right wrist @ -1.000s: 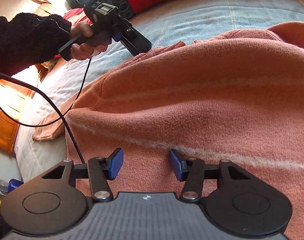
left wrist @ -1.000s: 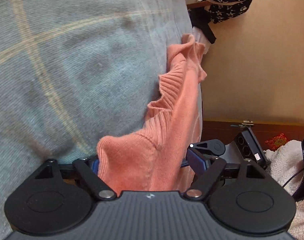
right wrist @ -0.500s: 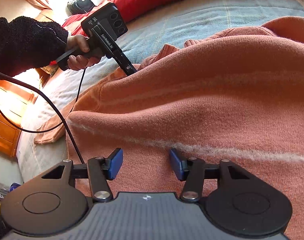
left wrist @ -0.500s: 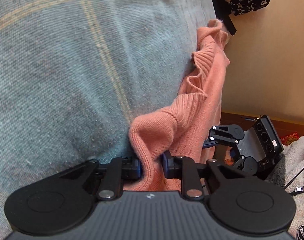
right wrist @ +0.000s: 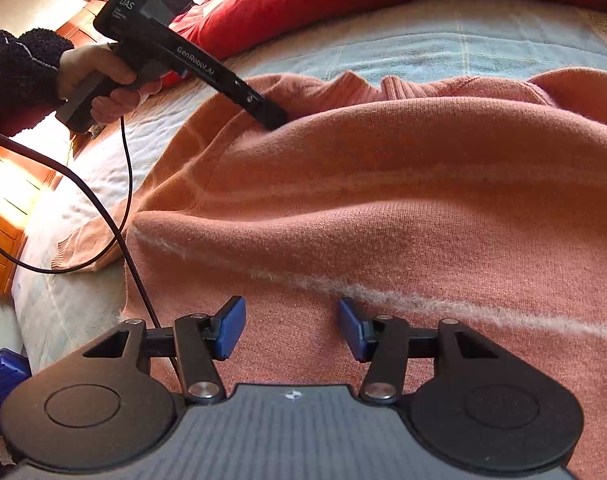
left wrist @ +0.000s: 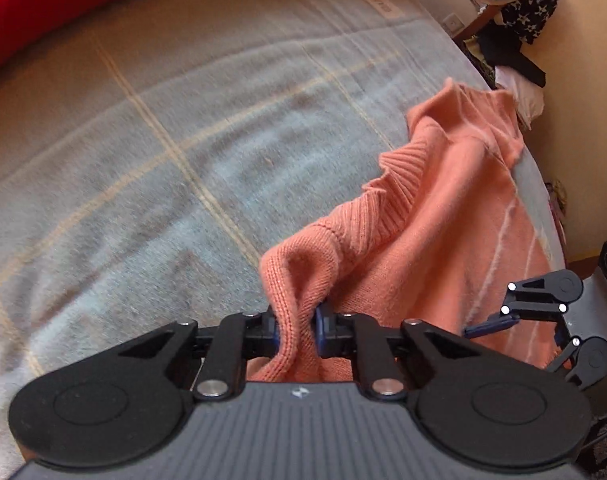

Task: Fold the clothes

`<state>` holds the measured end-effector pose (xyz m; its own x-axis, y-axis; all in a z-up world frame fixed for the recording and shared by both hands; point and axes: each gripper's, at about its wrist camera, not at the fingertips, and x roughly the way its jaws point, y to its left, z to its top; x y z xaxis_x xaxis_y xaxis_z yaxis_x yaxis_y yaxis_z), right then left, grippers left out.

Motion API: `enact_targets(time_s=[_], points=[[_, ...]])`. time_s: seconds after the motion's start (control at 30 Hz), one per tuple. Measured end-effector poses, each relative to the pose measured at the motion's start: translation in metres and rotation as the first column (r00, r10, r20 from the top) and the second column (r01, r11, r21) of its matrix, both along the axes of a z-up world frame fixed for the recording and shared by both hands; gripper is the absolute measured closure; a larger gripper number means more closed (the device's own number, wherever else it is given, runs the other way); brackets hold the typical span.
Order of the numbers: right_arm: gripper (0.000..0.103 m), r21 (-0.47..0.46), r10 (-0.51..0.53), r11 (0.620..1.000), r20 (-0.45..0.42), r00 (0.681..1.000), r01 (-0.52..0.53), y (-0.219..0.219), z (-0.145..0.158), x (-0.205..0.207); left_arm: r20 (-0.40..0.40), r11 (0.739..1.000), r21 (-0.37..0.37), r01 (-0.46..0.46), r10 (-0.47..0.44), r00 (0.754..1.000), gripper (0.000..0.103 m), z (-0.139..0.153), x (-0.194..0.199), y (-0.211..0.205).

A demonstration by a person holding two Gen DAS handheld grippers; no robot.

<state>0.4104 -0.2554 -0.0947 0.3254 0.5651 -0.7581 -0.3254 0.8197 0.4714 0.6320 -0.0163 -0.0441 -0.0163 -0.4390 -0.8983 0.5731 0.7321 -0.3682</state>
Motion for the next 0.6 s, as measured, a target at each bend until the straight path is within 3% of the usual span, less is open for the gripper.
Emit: enact_targets(time_s=[0.13,0.37,0.53,0.6], points=[[0.046,-0.018,-0.008,1.0,0.023,1.0,0.009,-0.001,0.005,-0.003,0.079,0.998,0.037,-0.046,0.043,0.996,0.09,0.012,0.01,0.009],[0.046,-0.031,-0.024,0.999,0.036,0.999,0.025,-0.008,0.014,-0.007,0.027,0.987,0.036,-0.157,0.156,0.987,0.084,-0.037,0.007,0.013],[0.046,-0.052,-0.046,0.997,0.059,0.997,0.049,-0.035,0.031,0.001,0.065,0.984,0.02,-0.18,0.178,0.982,0.083,-0.037,-0.002,0.016],[0.046,-0.105,-0.036,0.993,0.11,0.993,0.047,-0.052,0.042,0.018,0.074,0.983,0.02,-0.183,0.181,0.981,0.082,-0.037,-0.003,0.015]])
